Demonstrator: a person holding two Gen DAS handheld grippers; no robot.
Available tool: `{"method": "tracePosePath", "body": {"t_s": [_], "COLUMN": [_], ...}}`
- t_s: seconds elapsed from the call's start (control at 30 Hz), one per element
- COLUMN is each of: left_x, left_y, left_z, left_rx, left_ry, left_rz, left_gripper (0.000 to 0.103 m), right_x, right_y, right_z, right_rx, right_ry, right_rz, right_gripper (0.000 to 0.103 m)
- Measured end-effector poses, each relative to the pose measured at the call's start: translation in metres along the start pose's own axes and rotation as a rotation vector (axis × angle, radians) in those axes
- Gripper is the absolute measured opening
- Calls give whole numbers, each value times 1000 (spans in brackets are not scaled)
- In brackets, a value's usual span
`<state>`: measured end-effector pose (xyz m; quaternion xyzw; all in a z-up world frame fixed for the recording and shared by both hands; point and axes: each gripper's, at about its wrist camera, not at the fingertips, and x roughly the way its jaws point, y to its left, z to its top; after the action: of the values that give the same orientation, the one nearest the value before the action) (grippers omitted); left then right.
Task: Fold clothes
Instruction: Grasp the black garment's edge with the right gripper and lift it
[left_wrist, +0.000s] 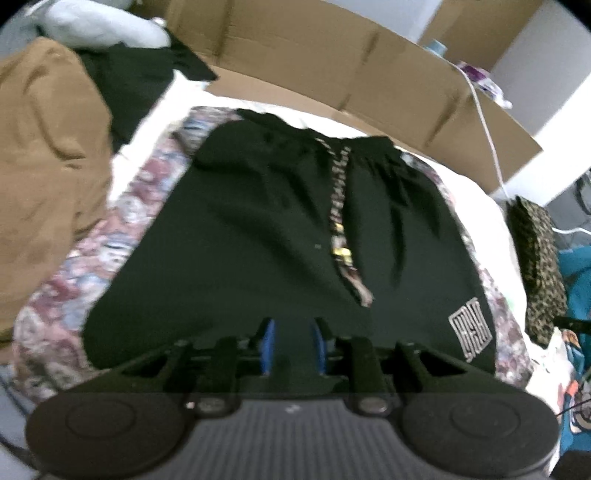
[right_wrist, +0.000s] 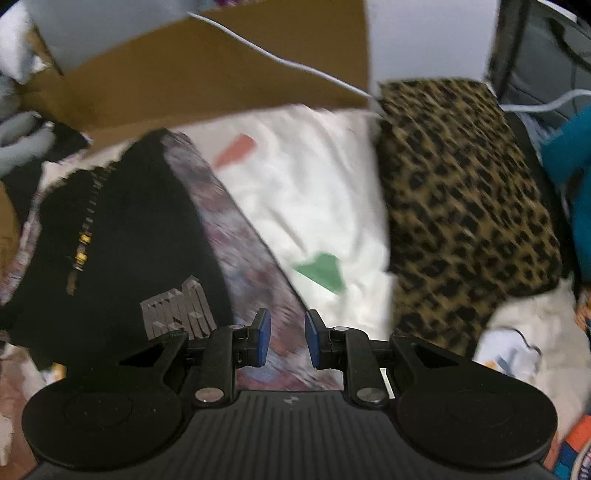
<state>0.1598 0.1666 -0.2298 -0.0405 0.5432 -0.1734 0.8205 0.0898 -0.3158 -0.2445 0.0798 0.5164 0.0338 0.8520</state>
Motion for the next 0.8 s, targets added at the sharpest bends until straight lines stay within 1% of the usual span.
{"method": "tracePosePath", "body": {"t_s": [0.13, 0.33, 0.4, 0.47, 0.53, 0.67, 0.73, 0.8], "left_x": [-13, -33, -38, -42, -46, -49, -50, -51], "left_y": [22, 61, 73, 83, 92, 106, 113, 121], "left_z": [-1, -5, -7, -8, -9, -10, -10, -12], "left_rx": [-32, -87, -104, -118, -131, -135, -119, -108], "left_ry": [-26, -54, -59, -65, -73, -69, -53, -49], "left_rz": [59, 154, 195, 237, 278, 310, 326, 352], "left_gripper": [33, 38, 42, 50, 51, 52, 53, 56], "right_x": [2, 14, 21, 28, 32, 30, 28, 37], "right_y": [27, 71, 89, 109, 129, 169, 188, 202], "right_z": [8, 15, 17, 18, 16, 9, 6, -4], "right_rx": [-26, -38, -45, -57, -77, -119, -133, -136], "right_ry": [-9, 7, 8, 14, 25, 12, 11, 47], "right_rz": [63, 163, 205, 246, 285, 360, 407, 420], "right_gripper": [28, 28, 29, 29, 29, 30, 30, 31]}}
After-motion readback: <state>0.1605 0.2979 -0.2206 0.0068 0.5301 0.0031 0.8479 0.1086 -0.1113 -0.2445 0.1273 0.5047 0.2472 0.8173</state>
